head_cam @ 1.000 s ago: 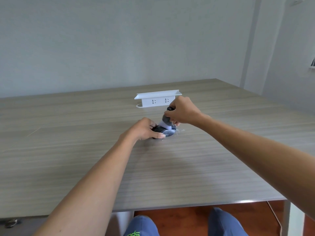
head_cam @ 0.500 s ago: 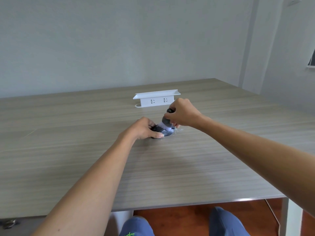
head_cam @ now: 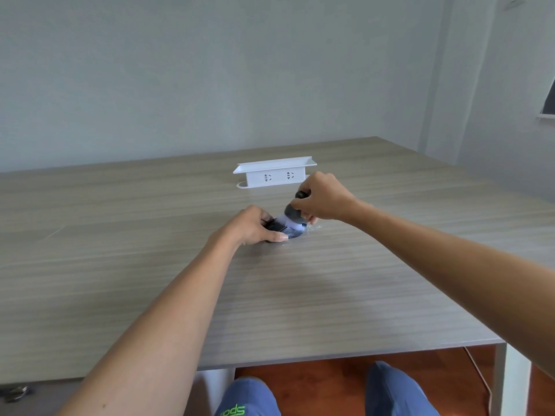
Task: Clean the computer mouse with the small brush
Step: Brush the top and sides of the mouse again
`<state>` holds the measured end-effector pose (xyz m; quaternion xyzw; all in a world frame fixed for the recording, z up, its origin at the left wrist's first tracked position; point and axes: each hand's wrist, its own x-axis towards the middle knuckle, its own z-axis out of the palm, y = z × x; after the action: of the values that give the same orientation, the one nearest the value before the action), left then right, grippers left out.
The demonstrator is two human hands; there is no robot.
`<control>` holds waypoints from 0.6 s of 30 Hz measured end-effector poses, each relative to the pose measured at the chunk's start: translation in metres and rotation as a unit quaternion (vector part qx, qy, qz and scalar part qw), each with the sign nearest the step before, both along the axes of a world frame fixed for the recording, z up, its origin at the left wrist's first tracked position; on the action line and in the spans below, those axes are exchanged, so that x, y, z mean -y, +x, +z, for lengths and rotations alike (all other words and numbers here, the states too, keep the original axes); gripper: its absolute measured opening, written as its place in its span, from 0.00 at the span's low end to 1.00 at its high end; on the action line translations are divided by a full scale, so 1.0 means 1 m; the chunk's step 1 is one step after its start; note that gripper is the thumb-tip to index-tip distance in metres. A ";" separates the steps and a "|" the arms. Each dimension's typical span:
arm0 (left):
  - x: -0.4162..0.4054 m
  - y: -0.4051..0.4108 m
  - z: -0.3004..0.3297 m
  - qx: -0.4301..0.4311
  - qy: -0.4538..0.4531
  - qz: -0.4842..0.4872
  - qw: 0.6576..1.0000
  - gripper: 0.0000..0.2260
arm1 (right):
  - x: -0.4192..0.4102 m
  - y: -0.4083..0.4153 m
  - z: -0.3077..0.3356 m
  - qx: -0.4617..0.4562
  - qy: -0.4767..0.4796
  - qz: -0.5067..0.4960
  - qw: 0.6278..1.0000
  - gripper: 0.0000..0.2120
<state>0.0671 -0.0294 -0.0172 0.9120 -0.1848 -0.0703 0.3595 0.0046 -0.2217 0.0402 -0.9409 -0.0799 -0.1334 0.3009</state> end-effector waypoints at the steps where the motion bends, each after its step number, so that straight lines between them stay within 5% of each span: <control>1: 0.000 0.000 -0.001 0.000 0.000 -0.001 1.000 0.16 | 0.004 0.002 -0.001 0.006 -0.014 -0.014 1.000 0.11; 8: 0.000 0.001 0.000 -0.006 -0.003 -0.001 1.000 0.14 | 0.003 -0.001 -0.014 0.074 -0.071 -0.021 0.994 0.15; 12: -0.001 0.002 -0.001 0.002 -0.009 0.000 1.000 0.25 | -0.009 0.002 -0.005 0.062 -0.035 0.013 0.997 0.11; 18: -0.001 0.000 -0.002 -0.005 -0.017 -0.011 1.000 0.16 | 0.003 0.013 -0.002 0.037 -0.099 -0.023 0.994 0.15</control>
<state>0.0671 -0.0281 -0.0190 0.9035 -0.1937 -0.0757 0.3748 0.0174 -0.2243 0.0383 -0.9621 -0.0818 -0.1665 0.2000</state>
